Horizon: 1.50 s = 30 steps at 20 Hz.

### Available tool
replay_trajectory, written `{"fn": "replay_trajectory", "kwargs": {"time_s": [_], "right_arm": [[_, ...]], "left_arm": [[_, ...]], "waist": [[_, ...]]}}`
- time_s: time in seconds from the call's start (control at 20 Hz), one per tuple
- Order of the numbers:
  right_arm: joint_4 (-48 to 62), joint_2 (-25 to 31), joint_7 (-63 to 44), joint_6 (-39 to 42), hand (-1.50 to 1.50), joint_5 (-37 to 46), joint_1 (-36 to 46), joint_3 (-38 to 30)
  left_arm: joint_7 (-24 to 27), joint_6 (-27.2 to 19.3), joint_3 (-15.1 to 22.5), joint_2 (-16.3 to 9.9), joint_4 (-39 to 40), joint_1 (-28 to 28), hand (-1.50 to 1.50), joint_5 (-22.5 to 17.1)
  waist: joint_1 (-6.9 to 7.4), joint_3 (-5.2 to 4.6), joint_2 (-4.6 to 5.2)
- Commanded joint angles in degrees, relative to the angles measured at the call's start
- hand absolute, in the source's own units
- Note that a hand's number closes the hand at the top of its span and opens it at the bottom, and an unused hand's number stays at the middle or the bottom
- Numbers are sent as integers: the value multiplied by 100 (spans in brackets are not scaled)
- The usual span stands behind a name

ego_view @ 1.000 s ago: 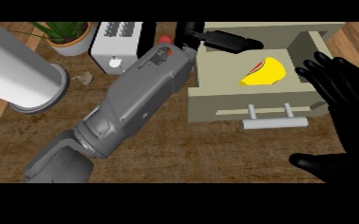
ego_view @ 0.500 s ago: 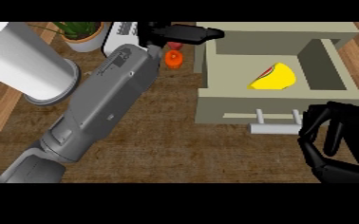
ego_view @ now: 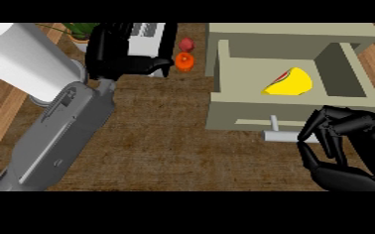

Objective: Pick up the cup, place it into the drawer and close the drawer

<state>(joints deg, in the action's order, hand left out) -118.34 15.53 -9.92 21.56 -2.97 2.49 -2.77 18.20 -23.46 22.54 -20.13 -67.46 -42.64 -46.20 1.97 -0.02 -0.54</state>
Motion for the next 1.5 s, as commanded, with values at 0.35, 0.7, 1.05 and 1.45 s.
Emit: {"fn": "replay_trajectory", "kwargs": {"time_s": [0.35,0.7,1.05,1.45], "right_arm": [[967,580,1400,-73,150,2591,248,865],[2489,291,2005,-960,150,4118,619,1624],[4534,-180,2290,-1578,-150,4754,1543,1624],[6655,-337,3025,-1926,-150,4992,2567,1149]], "left_arm": [[60,612,-406,-750,-1322,1810,-150,-170],[230,1191,-811,-1138,-1841,2766,-150,-159],[292,1977,-1339,-1325,-1868,3353,-150,-265],[239,2389,-1714,-1039,-1678,3611,-150,4]], "waist": [[-40,4,56],[-76,4,62],[-64,4,74],[-124,4,72]]}}
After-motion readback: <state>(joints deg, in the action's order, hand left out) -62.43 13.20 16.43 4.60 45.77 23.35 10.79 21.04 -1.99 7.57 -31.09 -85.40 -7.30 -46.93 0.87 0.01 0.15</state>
